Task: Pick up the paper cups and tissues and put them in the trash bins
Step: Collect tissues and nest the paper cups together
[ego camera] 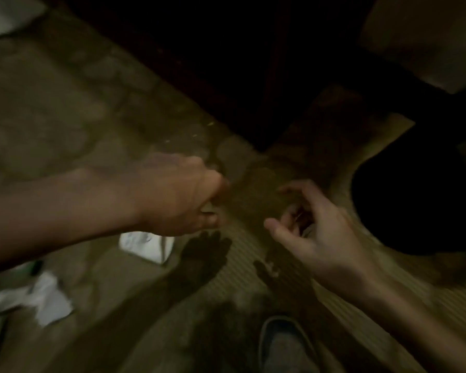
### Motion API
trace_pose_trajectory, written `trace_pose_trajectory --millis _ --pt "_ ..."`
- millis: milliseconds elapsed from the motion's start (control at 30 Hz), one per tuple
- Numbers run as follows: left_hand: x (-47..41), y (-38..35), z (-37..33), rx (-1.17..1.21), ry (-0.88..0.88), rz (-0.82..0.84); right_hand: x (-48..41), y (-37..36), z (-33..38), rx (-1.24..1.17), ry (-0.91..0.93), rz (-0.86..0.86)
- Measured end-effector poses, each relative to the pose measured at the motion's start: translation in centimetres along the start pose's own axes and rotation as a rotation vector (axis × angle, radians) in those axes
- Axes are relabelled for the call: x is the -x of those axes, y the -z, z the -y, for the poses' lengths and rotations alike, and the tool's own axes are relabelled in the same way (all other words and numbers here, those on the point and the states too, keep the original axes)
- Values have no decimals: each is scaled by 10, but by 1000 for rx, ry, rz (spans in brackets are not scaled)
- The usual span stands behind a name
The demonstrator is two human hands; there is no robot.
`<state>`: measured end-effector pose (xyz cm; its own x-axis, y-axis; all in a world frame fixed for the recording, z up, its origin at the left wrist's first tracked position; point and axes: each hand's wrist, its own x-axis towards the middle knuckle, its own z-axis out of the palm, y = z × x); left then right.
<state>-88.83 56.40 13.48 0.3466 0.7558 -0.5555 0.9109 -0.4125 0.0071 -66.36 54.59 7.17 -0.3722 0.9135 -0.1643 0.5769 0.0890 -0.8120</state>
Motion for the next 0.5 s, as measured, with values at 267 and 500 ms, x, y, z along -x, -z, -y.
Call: trace_pose_trajectory --millis 267,500 --pt "37 -140 44 142 273 180 -37 -128 -7 -6 -43 323" --pt "24 -199 67 45 322 -30 -58 -191 -21 -150 -186 484"
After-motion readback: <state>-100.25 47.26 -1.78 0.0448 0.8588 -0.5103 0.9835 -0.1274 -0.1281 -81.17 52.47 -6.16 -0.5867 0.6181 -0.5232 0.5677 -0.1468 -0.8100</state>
